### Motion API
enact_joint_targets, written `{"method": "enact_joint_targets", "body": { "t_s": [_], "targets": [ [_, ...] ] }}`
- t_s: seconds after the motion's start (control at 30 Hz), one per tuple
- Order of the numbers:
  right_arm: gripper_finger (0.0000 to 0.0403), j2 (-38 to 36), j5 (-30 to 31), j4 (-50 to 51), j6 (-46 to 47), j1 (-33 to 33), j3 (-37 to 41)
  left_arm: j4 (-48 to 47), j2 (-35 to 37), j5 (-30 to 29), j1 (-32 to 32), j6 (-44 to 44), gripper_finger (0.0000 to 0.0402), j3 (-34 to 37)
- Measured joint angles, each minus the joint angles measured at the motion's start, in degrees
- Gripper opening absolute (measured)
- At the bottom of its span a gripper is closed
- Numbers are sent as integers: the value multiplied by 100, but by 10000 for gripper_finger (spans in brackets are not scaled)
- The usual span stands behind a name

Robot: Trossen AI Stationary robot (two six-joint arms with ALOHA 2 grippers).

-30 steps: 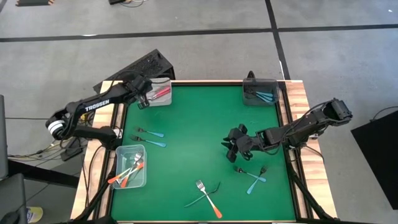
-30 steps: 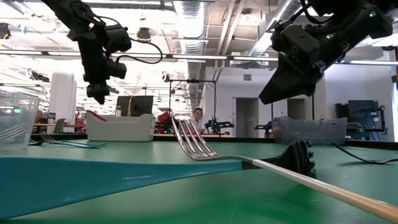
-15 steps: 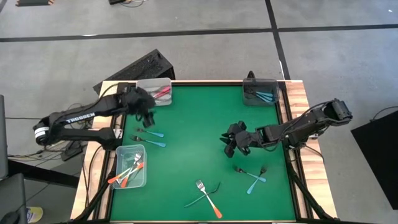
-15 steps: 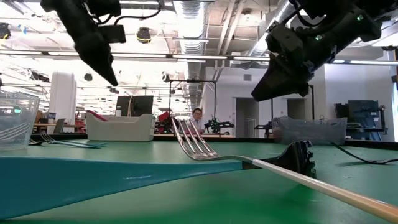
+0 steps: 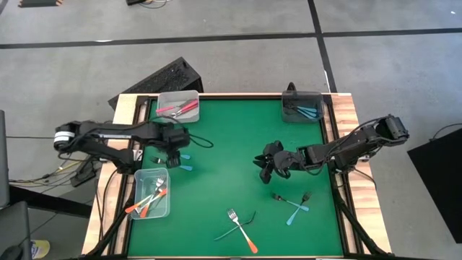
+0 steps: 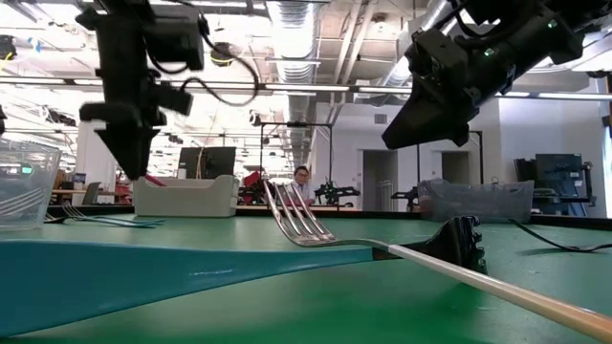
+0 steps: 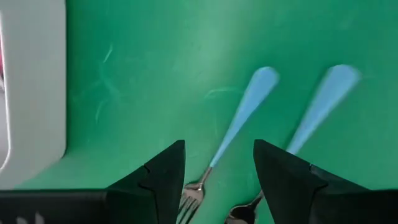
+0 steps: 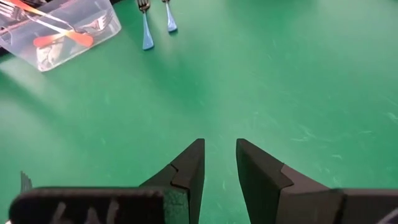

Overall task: Sort silverware by color (type)
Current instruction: Put the blue fork into the black bin

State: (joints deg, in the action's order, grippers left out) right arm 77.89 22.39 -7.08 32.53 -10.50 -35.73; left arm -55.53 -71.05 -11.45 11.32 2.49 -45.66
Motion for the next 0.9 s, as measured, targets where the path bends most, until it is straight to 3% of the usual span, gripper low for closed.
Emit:
{"method": "enact_joint_targets", "body": {
  "t_s": [0.1, 0.27, 0.53, 0.73, 0.9],
  "targets": [
    [119, 0, 1, 64, -21, 0, 0, -4, -337, -302, 17, 188, 181, -1],
    [119, 0, 7, 378, -14, 0, 0, -1, -691, -278, 32, 225, 181, 11],
    [119, 0, 33, 757, 151, -7, 0, 105, -698, -275, 54, 191, 181, 296],
    [119, 0, 48, 755, 153, -39, 0, 102, -780, 242, 52, 165, 181, 296],
    [119, 0, 48, 747, 154, -76, 0, 119, -1095, -120, 97, 272, 181, 296]
  ]
}}
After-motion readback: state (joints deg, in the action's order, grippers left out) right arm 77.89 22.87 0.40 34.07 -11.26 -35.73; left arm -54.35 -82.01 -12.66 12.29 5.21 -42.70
